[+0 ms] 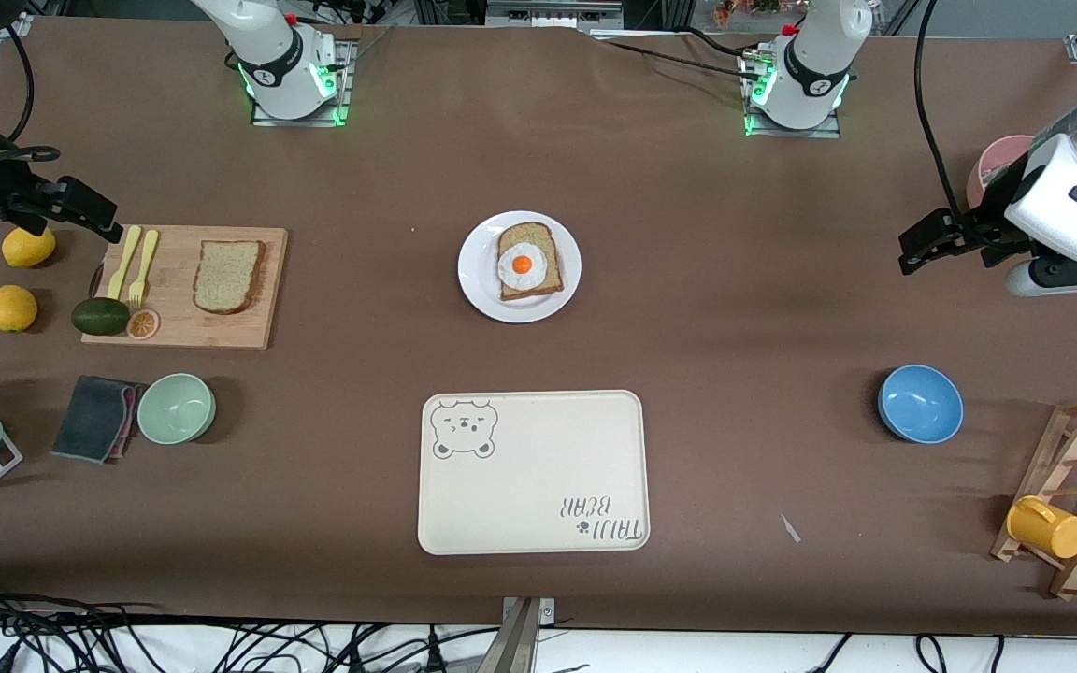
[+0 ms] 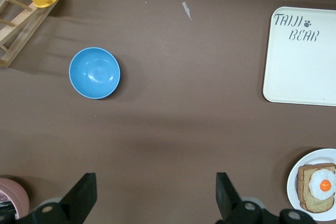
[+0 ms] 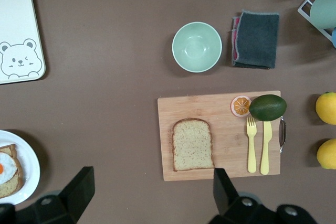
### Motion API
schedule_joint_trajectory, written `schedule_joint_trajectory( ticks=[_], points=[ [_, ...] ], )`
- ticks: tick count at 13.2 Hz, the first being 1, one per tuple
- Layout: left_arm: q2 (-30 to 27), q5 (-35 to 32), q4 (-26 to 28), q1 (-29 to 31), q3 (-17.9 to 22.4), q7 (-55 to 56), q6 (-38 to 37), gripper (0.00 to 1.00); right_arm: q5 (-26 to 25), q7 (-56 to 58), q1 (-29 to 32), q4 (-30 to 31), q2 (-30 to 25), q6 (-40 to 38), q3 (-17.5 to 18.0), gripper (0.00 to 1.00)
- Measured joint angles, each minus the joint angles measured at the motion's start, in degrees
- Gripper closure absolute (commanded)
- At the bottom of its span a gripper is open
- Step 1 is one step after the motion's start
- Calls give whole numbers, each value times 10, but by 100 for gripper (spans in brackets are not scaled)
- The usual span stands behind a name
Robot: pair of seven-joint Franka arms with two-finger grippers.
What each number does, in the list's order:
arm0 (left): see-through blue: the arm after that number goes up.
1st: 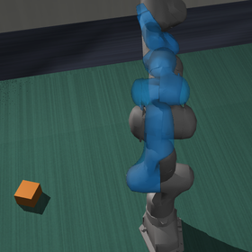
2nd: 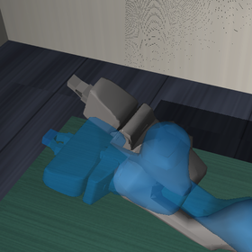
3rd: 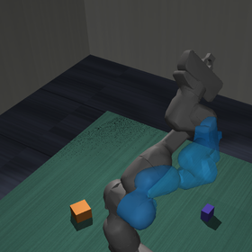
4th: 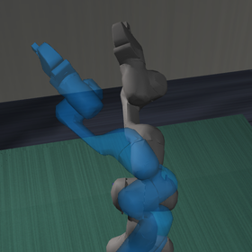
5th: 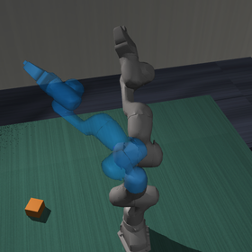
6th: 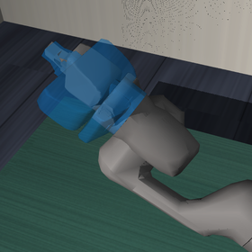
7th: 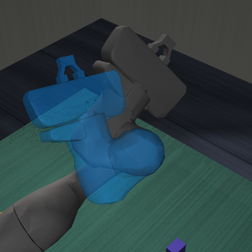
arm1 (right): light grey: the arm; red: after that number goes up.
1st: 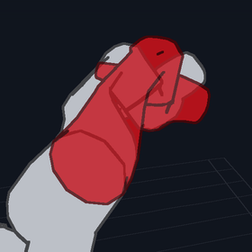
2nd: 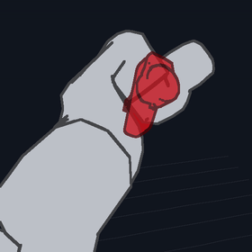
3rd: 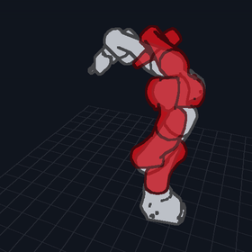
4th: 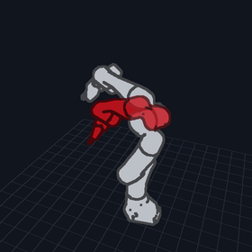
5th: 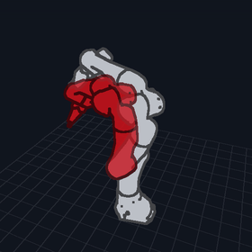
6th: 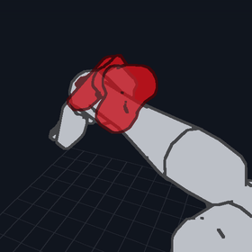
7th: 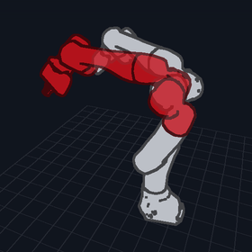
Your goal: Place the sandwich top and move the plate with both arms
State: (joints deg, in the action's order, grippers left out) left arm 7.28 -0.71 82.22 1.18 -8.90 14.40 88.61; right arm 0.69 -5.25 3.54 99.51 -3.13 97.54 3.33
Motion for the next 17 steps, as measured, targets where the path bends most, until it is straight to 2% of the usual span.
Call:
schedule_joint_trajectory(
  ticks=[17],
  points=[
    [0,0,0,0,0,0,0,0,0,1,0,0,1,-14,0,0]
  ],
)
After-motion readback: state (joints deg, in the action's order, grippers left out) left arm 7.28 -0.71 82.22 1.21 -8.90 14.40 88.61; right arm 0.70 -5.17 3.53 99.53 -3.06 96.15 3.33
